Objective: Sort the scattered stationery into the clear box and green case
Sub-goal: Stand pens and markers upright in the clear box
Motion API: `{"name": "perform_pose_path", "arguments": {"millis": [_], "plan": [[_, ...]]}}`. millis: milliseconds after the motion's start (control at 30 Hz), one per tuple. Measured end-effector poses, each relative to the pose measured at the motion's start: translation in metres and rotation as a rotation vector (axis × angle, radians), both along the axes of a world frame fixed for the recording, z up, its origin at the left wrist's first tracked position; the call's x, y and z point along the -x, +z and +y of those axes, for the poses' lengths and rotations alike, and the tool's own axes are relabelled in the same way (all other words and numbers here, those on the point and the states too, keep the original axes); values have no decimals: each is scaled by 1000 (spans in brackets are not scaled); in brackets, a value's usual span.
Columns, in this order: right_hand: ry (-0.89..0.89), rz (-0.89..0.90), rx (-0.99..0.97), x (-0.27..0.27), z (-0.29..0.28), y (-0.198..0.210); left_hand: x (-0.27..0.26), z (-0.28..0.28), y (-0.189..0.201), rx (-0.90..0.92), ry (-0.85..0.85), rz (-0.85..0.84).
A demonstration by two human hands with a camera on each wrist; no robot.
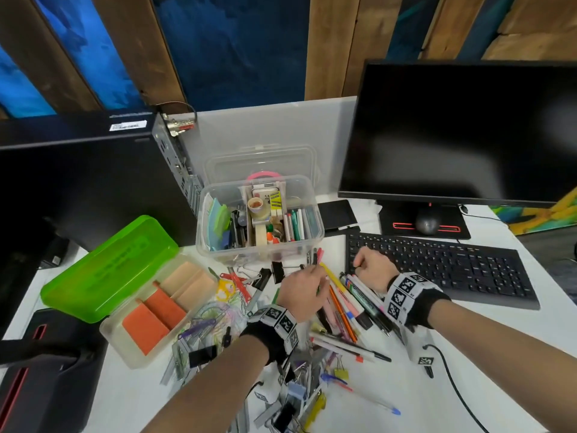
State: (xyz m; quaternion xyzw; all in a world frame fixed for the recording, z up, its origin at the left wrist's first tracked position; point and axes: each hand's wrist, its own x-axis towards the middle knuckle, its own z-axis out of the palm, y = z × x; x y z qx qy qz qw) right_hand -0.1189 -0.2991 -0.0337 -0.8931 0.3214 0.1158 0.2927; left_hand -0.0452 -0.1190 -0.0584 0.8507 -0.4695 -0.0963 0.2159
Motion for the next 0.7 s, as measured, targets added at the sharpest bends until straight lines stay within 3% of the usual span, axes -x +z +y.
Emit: {"name": "perform_pose_path", "arguments": {"millis": [100, 233, 467, 700], "plan": [[-204, 110, -49, 17, -12, -13, 3, -7, -8, -63, 7, -3], [-88, 284, -16, 33, 4, -22, 2, -19, -9, -101, 15, 8], [-76, 282, 94, 23, 20, -30, 0, -27, -11, -127, 60, 51], [-179, 180, 131, 20, 23, -46, -3, -9, -24, -117, 98, 77]]}}
